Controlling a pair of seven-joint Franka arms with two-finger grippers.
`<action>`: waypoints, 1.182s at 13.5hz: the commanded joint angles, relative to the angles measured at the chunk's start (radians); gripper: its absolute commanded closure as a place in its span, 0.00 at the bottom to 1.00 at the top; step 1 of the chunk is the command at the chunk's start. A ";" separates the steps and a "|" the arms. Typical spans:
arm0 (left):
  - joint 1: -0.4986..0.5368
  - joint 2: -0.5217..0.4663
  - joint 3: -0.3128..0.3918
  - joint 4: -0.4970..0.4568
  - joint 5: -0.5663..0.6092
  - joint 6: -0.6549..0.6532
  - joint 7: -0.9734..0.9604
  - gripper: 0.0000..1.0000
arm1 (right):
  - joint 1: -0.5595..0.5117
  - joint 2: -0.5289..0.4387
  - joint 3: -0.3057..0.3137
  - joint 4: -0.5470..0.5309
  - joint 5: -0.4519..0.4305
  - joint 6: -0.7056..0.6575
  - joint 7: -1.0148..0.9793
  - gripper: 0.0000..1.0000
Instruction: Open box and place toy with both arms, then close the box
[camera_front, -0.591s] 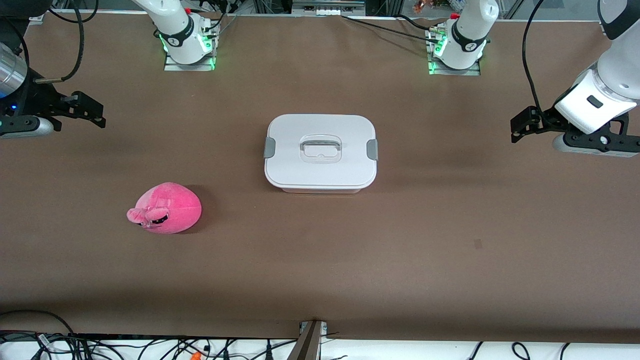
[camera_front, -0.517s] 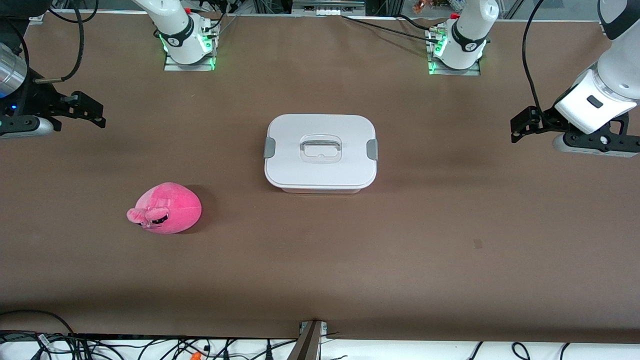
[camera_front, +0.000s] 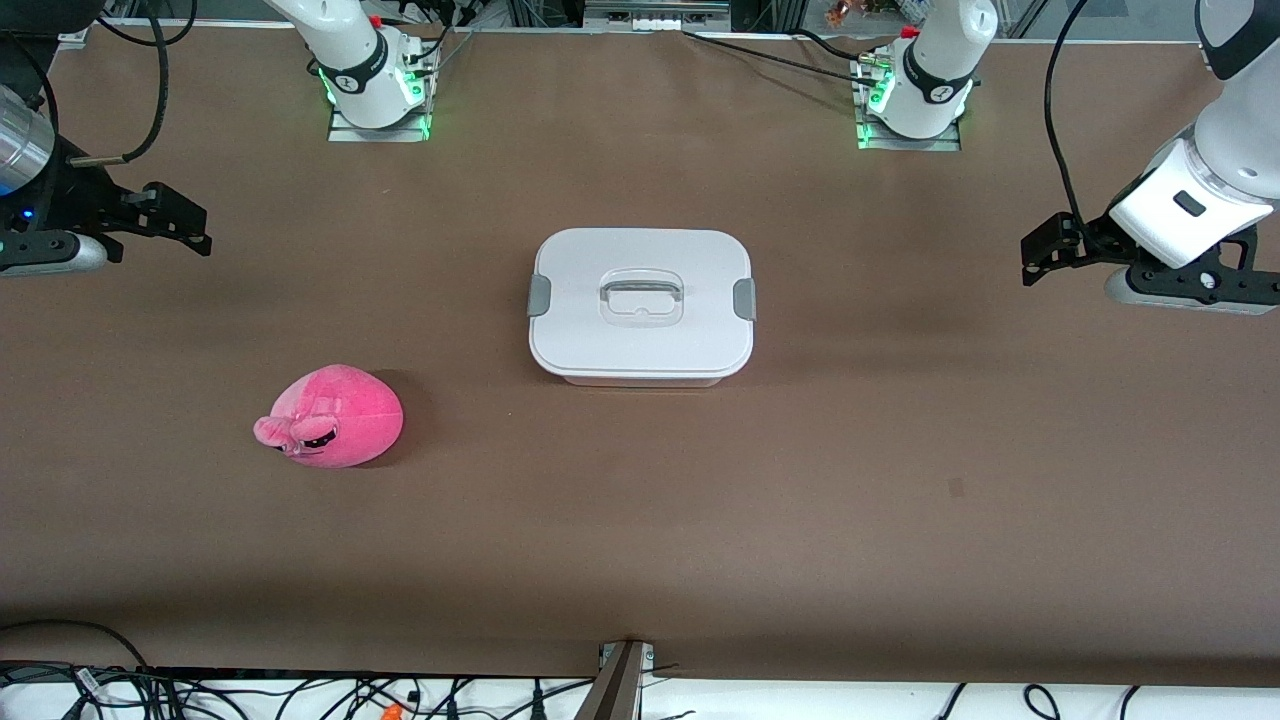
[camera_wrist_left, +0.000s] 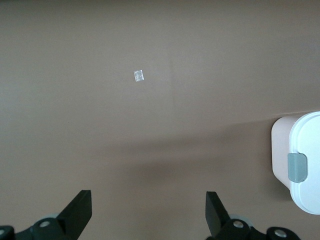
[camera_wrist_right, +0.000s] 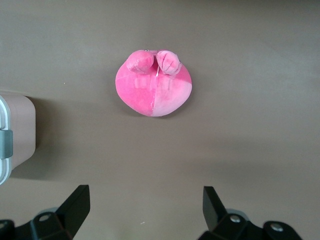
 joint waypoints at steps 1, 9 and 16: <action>0.004 0.014 -0.003 0.035 -0.012 -0.029 -0.010 0.00 | -0.001 0.009 0.003 0.026 -0.009 -0.014 -0.007 0.00; -0.001 0.014 -0.005 0.035 -0.013 -0.056 -0.010 0.00 | -0.001 0.009 0.002 0.026 -0.009 -0.015 -0.007 0.00; -0.021 0.016 -0.011 0.035 -0.036 -0.080 -0.008 0.00 | -0.001 0.009 0.000 0.026 -0.009 -0.018 -0.007 0.00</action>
